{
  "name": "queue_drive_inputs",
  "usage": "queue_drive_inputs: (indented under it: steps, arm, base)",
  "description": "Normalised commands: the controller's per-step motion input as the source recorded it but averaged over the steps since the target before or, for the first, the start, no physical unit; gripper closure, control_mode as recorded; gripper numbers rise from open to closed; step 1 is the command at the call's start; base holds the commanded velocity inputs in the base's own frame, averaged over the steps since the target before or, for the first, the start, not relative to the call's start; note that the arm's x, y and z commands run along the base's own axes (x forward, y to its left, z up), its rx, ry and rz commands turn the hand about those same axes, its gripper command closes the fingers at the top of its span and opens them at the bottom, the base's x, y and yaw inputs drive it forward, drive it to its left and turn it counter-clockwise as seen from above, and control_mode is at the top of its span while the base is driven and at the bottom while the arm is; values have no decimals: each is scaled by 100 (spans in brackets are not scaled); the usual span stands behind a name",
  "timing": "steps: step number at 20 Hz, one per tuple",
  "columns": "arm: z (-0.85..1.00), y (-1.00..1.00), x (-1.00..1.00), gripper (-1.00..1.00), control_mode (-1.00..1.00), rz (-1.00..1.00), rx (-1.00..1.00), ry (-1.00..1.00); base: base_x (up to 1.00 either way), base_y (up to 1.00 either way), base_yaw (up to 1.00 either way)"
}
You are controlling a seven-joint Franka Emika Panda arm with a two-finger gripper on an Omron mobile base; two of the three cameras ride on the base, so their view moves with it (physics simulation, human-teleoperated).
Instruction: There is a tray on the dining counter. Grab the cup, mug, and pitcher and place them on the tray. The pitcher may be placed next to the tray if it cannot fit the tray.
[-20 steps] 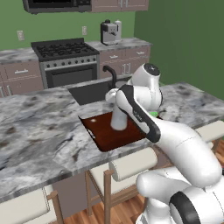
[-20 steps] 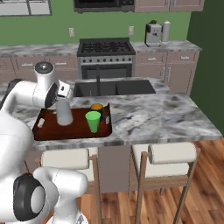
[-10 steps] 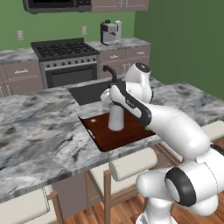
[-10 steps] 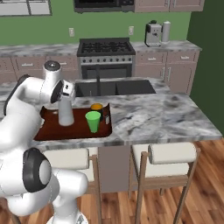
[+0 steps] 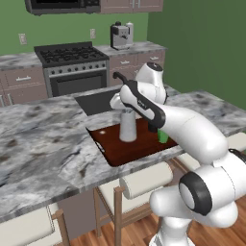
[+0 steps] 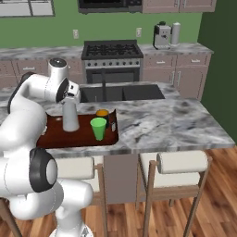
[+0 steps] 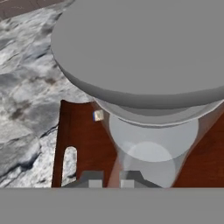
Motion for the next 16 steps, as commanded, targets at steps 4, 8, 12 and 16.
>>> queue_drive_inputs:
  steps: [4, 8, 12, 16]
  arm:
    - [0, 0, 0, 100, -100, 0, 0, 0]
    - [0, 0, 0, -100, -100, 0, 0, 0]
    - [0, 0, 0, -100, -100, 0, 0, 0]
    - [0, 0, 0, -100, -100, 0, 0, 0]
  base:
    - [0, 0, 0]
    - [0, 0, 0]
    - [0, 0, 0]
    - [0, 0, 0]
